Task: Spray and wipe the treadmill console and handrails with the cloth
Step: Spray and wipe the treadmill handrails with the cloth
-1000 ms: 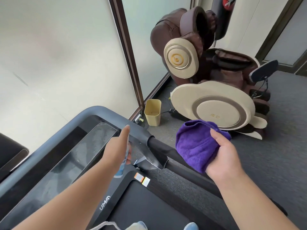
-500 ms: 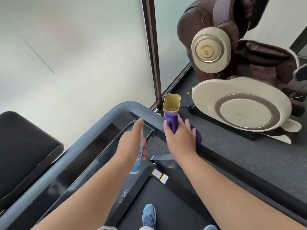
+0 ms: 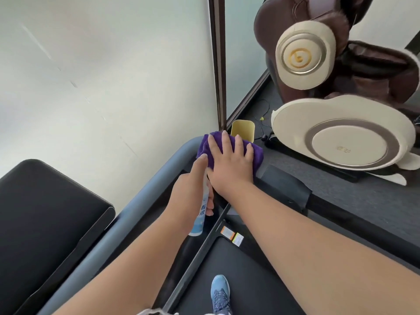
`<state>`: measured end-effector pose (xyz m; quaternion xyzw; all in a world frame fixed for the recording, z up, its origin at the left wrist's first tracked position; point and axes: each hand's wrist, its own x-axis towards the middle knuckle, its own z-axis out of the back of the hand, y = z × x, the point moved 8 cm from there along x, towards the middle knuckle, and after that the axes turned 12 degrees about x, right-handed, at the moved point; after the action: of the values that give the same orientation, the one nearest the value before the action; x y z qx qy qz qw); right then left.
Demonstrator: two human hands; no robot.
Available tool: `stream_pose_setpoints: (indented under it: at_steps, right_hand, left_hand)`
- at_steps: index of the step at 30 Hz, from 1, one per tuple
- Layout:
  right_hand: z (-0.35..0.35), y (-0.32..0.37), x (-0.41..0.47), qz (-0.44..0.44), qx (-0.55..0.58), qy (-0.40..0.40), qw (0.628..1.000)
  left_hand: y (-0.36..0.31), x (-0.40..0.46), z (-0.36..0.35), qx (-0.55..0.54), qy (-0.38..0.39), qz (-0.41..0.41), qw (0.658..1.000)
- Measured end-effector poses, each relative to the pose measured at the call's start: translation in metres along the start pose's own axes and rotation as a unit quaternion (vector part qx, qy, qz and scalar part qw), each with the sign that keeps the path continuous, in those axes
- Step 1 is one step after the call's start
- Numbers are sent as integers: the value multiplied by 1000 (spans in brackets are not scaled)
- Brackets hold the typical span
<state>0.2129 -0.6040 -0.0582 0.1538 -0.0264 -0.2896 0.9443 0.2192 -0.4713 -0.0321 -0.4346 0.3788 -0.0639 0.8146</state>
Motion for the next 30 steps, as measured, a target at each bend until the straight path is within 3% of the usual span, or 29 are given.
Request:
stream_pose_setpoints:
  at_steps: [9, 13, 18, 22, 26, 30]
  right_hand:
    - [24, -88, -61, -1, 9, -46, 999]
    - [32, -141, -113, -18, 16, -60, 998]
    - [38, -213, -174, -28, -27, -36, 999]
    - [50, -258, -202, -68, 3, -43, 997]
    - [56, -273, -221, -84, 20, -92, 992]
    - [53, -255, -209, -164, 55, -136, 976]
  left_hand:
    - [-5, -33, -79, 58, 8, 2, 998]
    - [-11, -54, -126, 142, 2, -39, 989]
    - [-12, -71, -181, 156, 7, -40, 987]
    - [-5, -78, -207, 180, 8, -47, 983]
    - [3, -77, -205, 170, 9, -28, 985]
    - [7, -68, -185, 156, -8, -14, 988]
